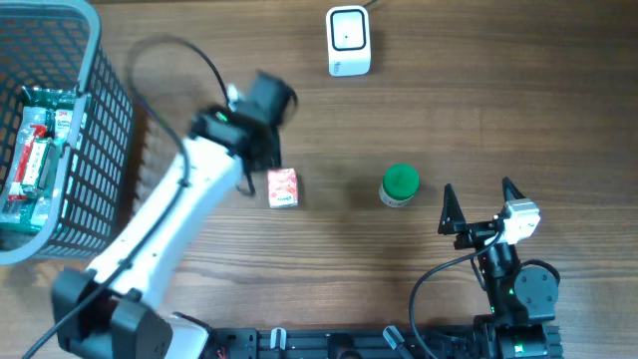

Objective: Scan the item barcode
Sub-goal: 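Reach the left gripper into the basket toward the gloves pack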

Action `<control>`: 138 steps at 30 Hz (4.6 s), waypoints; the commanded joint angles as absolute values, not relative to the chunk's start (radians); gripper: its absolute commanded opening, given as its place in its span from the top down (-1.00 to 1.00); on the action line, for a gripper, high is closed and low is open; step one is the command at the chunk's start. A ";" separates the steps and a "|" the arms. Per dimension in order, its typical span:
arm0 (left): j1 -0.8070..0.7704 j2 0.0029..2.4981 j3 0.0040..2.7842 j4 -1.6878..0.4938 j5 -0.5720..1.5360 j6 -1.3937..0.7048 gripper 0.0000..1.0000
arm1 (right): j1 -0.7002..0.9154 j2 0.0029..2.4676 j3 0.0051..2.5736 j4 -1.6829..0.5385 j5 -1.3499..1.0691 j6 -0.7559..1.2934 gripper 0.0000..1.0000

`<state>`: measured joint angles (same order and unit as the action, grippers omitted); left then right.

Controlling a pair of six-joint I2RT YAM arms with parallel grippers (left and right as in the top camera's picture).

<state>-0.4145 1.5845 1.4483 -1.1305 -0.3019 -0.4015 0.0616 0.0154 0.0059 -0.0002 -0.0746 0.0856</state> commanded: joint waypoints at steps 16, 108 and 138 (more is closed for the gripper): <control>0.419 1.620 2.062 -0.966 -0.290 0.374 -0.99 | 0.056 0.007 0.005 0.003 -0.076 0.081 -1.00; 0.778 2.194 1.555 -0.755 0.069 0.782 -0.86 | 0.056 0.007 0.005 0.003 -0.076 0.081 -1.00; 0.765 1.934 1.610 -0.668 0.213 0.559 0.92 | 0.056 0.007 0.005 0.002 -0.076 0.081 -0.99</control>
